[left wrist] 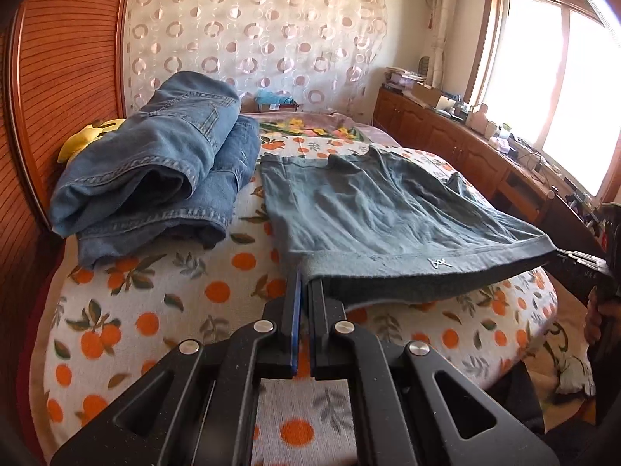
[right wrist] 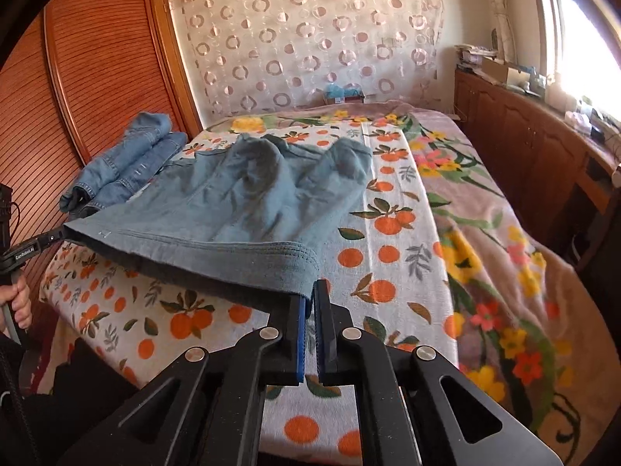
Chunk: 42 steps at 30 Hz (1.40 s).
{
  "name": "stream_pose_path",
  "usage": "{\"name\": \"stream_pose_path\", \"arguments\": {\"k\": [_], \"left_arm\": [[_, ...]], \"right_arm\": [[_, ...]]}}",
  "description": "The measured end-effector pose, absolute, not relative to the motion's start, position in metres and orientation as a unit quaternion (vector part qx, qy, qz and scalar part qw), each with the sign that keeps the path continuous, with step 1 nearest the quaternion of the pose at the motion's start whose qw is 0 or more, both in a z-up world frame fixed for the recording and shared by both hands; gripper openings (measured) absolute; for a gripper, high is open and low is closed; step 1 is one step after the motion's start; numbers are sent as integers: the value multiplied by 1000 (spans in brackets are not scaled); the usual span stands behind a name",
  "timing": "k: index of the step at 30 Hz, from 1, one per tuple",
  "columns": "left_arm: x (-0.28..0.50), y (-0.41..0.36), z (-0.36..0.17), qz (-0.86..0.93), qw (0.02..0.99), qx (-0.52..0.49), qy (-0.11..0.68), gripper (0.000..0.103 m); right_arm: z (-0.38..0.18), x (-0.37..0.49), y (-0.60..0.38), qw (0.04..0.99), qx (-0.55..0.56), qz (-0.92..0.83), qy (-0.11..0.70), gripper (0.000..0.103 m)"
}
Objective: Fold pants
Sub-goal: 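Open both grippers and release the flattened denim hem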
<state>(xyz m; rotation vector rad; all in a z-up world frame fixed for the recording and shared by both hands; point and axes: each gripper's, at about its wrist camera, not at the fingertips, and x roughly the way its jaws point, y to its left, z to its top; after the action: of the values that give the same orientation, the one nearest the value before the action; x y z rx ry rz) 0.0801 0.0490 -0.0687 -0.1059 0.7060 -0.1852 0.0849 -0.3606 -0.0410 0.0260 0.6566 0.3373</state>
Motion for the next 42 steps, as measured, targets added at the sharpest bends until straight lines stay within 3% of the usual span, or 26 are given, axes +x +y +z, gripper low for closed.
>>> {"name": "stream_pose_path", "arguments": {"k": [13,27,35,37,42], "left_arm": [[33,48,-85,-109,920,-61,371,4],[21,50,-71,-113,922,-48,368,9],[18,62,-60,-92,928,-50,357,34],[21,64,-59,-90,930,-52,352,50],[33,61,-60,-90,930,-46,353,51]], "right_arm": [[-65,43,-379,914,19,171,369,3],[-45,33,-371,916,3,181,359,6],[-35,22,-372,917,-16,171,360,8],[-31,22,-374,921,-13,169,352,8],[-23,34,-374,931,-6,162,327,11]]}}
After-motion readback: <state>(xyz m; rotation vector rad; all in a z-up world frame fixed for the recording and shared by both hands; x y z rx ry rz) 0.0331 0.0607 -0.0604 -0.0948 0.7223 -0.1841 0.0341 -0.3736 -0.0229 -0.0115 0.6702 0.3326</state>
